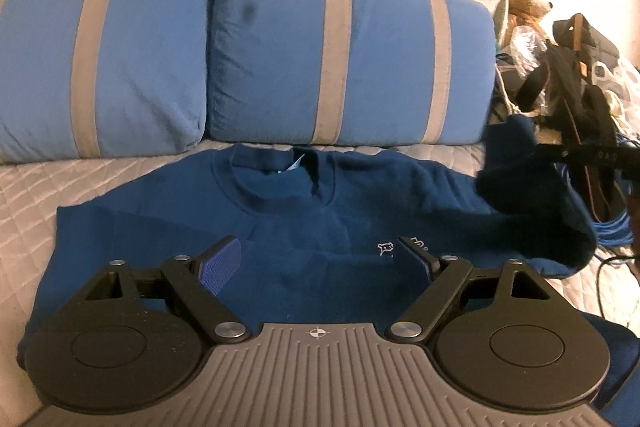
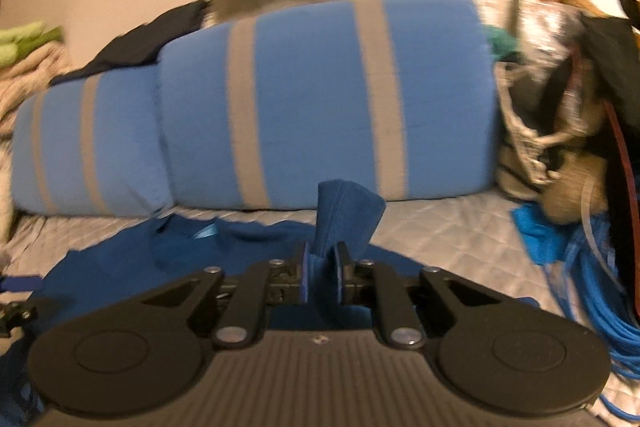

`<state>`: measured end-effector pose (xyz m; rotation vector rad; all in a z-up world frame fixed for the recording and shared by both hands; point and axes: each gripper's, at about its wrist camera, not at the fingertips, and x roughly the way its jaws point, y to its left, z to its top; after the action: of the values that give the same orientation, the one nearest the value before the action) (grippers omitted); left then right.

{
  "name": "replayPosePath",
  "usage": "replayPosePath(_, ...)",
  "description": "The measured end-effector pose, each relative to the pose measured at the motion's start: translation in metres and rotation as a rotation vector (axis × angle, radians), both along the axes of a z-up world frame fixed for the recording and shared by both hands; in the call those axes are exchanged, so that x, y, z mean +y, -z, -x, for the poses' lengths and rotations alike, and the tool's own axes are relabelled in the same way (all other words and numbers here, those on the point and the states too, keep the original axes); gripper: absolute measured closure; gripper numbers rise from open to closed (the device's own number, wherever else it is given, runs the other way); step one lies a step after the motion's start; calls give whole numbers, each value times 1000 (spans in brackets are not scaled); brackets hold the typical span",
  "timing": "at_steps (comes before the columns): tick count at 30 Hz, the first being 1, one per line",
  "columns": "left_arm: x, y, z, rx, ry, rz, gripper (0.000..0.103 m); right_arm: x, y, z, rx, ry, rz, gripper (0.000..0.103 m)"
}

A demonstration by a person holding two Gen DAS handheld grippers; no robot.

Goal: Fold clothes
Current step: 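Lay the held sleeve across the sweatshirt body with the right tool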

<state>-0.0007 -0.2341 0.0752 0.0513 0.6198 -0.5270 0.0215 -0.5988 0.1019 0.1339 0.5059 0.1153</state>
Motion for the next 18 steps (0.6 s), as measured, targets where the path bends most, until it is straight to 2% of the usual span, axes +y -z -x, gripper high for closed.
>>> replayPosePath(4, 2, 0, -1, 4, -9, 3, 19, 42, 7, -7, 10, -120, 33, 91)
replayPosePath(7, 2, 0, -2, 6, -12, 4, 19, 79, 16, -8, 16, -244, 105, 91)
replayPosePath(13, 7, 0, -7, 32, -40, 24, 19, 139, 37, 2, 52, -508, 309, 91)
replayPosePath(16, 13, 1, -12, 63, -64, 54, 19, 154, 41, 8, 90, -600, 400, 90)
replayPosePath(17, 15, 1, -13, 77, -72, 67, 19, 157, 44, 10, 105, -632, 439, 89)
replayPosePath(18, 17, 1, -15, 89, -78, 77, 19, 161, 46, 13, 121, -663, 477, 84)
